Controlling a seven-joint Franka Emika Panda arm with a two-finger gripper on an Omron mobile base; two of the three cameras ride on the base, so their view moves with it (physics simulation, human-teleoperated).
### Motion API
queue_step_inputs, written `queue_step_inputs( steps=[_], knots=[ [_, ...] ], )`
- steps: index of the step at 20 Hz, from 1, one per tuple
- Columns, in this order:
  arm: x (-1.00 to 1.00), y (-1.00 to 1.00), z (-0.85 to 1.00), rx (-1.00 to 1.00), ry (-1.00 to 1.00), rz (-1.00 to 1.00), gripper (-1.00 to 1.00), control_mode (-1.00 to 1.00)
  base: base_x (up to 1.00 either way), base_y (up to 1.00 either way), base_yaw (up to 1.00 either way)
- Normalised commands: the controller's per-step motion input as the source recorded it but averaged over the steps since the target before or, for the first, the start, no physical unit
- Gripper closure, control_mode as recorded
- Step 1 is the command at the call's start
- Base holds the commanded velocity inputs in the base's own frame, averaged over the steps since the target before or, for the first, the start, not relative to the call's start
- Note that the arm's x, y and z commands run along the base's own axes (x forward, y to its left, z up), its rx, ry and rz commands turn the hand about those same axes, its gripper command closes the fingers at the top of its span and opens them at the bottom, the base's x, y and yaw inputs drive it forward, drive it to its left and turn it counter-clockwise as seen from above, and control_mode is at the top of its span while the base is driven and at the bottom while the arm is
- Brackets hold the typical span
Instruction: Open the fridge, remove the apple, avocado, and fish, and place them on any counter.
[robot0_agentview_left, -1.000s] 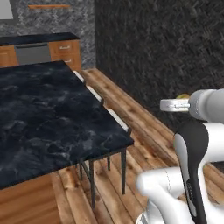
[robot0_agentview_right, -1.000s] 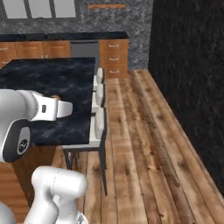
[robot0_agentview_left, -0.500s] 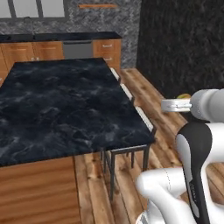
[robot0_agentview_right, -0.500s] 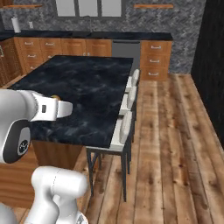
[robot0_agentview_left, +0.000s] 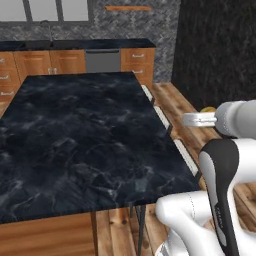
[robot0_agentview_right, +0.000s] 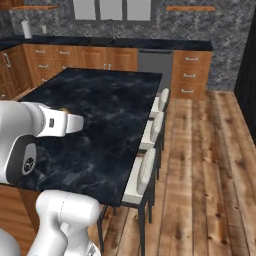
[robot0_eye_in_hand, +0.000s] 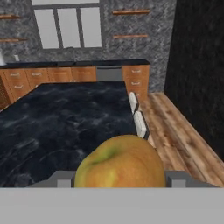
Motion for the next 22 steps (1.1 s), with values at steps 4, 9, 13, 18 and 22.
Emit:
queue_step_inputs(
  steps=[4, 9, 13, 18, 22],
  knots=[
    [0.00, 0.00, 0.00, 0.00, 0.00, 0.00, 1.00, 1.00, 0.00, 0.00, 0.00],
    [0.00, 0.00, 0.00, 0.00, 0.00, 0.00, 1.00, 1.00, 0.00, 0.00, 0.00],
    [0.00, 0.00, 0.00, 0.00, 0.00, 0.00, 1.00, 1.00, 0.03, 0.01, 0.02],
    [0.00, 0.00, 0.00, 0.00, 0.00, 0.00, 1.00, 1.00, 0.10, 0.11, 0.03],
    [0.00, 0.00, 0.00, 0.00, 0.00, 0.00, 1.00, 1.00, 0.00, 0.28, 0.00]
  ],
)
